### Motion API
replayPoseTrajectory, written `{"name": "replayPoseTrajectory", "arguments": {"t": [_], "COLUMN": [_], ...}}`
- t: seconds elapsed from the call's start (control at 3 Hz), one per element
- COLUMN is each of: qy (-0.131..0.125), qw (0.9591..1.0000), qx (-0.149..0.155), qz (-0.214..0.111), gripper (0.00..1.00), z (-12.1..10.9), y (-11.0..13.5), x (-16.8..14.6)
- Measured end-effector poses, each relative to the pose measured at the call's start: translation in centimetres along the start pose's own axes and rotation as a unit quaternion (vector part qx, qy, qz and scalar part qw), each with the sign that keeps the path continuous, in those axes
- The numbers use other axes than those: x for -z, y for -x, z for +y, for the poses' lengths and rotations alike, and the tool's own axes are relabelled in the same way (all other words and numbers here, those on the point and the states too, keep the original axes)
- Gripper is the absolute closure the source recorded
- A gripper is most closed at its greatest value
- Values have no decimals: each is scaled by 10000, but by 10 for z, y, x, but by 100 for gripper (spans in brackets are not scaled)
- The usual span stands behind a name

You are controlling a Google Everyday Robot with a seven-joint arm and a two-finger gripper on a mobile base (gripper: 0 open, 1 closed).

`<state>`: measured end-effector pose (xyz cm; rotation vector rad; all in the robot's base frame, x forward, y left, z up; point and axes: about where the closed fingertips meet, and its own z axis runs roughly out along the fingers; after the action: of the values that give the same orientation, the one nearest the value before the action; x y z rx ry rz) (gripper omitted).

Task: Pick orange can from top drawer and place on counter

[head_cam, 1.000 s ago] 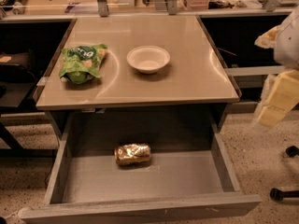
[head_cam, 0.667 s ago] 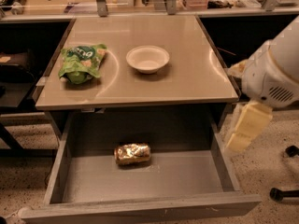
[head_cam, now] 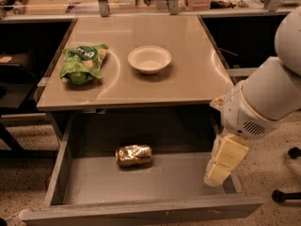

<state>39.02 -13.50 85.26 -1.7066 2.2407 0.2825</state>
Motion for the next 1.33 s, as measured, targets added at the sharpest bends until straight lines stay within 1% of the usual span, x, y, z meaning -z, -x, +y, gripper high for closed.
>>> {"name": "replayPoseTrajectory", "arguments": {"t": [0.33, 0.67, 1.0, 1.33], "qy": [146, 313, 436, 426], "qw": [9997, 9986, 9962, 9959], "qx": [30, -14, 233, 234], "qz": [-217, -423, -720, -765], "gripper": [0, 0, 0, 0], "z": [7, 10, -2, -1], "y": [9, 28, 71, 73], "x": [-23, -70, -136, -141]}}
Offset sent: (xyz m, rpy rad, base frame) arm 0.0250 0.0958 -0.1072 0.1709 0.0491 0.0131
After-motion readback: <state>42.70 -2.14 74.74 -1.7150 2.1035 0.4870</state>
